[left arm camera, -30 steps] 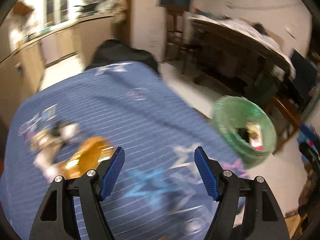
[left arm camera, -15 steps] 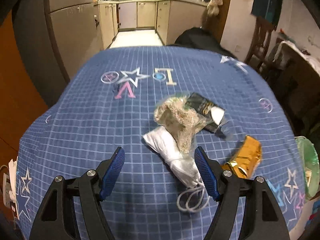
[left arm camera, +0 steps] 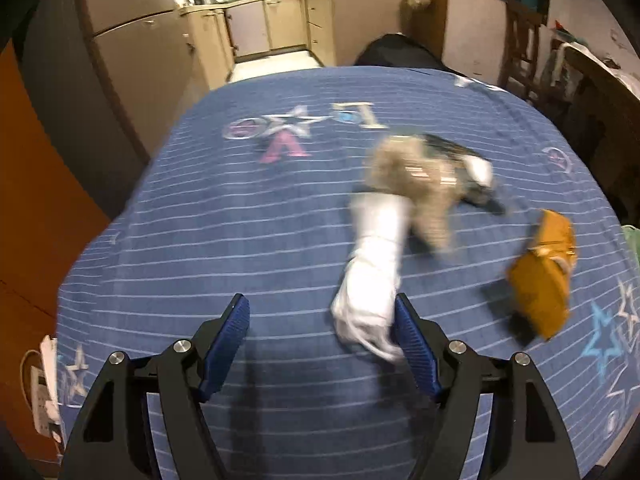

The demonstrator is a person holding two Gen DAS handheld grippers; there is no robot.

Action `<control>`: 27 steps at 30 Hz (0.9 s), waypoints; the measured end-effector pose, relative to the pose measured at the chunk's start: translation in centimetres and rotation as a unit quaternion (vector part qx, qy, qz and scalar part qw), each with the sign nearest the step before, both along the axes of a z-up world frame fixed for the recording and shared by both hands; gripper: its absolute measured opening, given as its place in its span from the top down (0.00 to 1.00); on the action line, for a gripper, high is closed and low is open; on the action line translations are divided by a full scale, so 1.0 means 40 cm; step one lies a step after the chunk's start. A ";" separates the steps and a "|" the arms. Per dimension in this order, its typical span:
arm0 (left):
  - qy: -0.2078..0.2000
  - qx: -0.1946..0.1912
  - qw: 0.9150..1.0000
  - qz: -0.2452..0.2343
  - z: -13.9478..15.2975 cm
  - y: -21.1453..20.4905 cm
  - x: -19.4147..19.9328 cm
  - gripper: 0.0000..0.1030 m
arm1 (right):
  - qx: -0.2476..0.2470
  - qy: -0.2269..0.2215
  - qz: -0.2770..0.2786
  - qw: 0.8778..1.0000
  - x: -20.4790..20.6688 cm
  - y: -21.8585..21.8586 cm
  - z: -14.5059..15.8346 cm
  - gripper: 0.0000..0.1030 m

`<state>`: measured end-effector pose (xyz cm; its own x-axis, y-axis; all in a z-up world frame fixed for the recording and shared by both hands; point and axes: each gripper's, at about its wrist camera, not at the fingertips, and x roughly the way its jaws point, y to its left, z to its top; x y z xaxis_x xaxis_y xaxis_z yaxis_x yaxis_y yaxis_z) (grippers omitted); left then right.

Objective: Collect trash
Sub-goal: 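Grasp the white bundle with strings with the left gripper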

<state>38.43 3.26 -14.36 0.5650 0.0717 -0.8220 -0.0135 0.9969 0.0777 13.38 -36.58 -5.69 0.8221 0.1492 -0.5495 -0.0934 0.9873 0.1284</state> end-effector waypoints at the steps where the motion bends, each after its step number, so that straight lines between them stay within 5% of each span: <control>1: 0.002 -0.002 1.000 0.002 -0.002 0.019 -0.001 0.28 | 0.001 0.000 0.003 1.000 0.005 0.006 -0.001 0.06; 10: -0.041 -0.001 0.998 -0.048 0.016 0.022 -0.026 0.28 | 0.024 0.019 0.104 0.994 0.118 0.136 0.018 0.06; 14: -0.040 0.003 0.996 -0.075 0.007 0.023 0.014 0.28 | 0.104 0.085 0.144 0.981 0.206 0.178 -0.005 0.06; 18: -0.024 -0.003 0.995 -0.099 -0.017 0.016 0.050 0.35 | 0.186 0.153 0.135 0.961 0.309 0.224 -0.038 0.06; 20: -0.020 -0.032 0.993 -0.108 -0.019 0.017 0.046 0.61 | 0.192 0.178 0.118 0.958 0.366 0.267 -0.048 0.06; 27: -0.027 -0.040 0.996 -0.080 -0.027 0.014 0.035 0.62 | 0.164 0.239 0.024 0.957 0.519 0.402 -0.079 0.07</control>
<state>39.82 3.83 -15.42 0.6071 -0.0875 -0.7898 0.1438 0.9896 0.0008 34.13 -20.51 -8.87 0.4770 0.4095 -0.7777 0.0090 0.8825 0.4702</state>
